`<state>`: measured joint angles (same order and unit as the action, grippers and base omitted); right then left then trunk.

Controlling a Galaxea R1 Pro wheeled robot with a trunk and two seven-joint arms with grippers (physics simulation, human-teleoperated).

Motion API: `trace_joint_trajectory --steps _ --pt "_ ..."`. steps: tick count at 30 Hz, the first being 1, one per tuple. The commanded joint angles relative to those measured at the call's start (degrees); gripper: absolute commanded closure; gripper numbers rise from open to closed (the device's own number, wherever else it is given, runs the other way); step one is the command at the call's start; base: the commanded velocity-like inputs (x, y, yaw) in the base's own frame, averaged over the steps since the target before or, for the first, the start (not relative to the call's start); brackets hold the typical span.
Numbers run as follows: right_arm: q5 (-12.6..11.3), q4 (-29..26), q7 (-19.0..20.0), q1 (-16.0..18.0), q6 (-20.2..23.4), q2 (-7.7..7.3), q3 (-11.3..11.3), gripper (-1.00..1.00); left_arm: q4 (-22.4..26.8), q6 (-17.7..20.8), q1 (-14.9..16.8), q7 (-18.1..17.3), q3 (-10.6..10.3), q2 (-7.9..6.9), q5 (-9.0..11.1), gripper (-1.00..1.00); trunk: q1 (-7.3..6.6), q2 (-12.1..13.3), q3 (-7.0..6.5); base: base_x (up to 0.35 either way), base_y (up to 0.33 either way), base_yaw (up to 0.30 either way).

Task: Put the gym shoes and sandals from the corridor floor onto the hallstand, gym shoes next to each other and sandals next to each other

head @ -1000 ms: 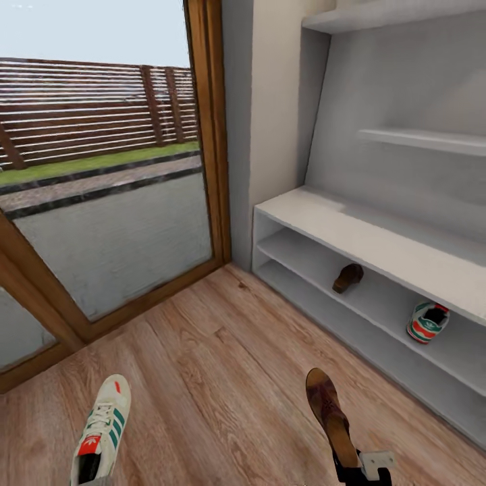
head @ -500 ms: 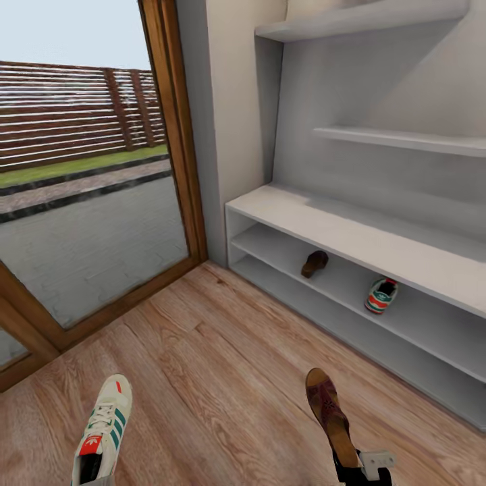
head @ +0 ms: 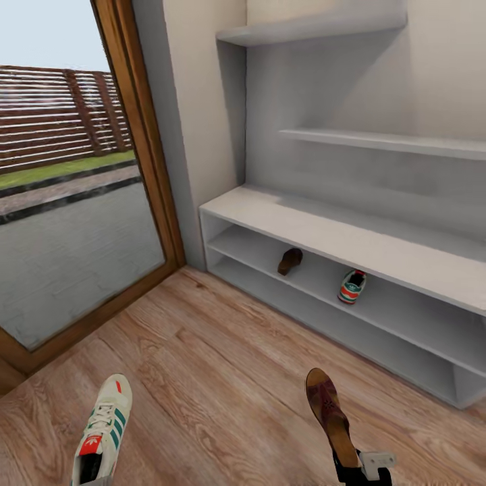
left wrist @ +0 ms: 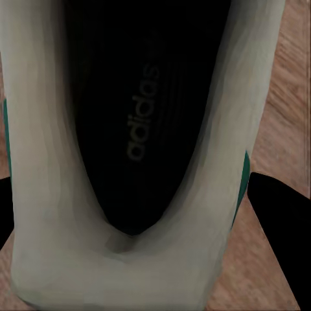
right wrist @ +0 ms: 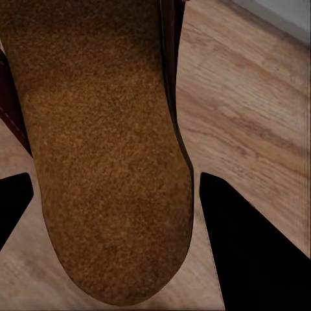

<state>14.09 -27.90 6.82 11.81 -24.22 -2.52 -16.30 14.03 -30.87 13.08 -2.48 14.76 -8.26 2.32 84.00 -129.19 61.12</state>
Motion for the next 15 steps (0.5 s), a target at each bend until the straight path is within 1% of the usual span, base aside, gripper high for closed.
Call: trace_joint_trajectory --steps 1,15 --pt "0.25 0.04 0.52 0.06 -0.21 0.05 -0.49 1.0 -0.05 -0.18 0.02 -0.24 0.11 0.0 0.23 1.0 -0.01 -0.02 0.01 0.0 0.0 -0.24" --pt "0.26 0.04 0.53 0.06 -0.2 0.05 -0.49 1.0 -0.04 -0.16 0.02 -0.24 0.13 0.0 0.23 1.0 -0.01 -0.02 -0.46 0.0 0.0 -0.24"
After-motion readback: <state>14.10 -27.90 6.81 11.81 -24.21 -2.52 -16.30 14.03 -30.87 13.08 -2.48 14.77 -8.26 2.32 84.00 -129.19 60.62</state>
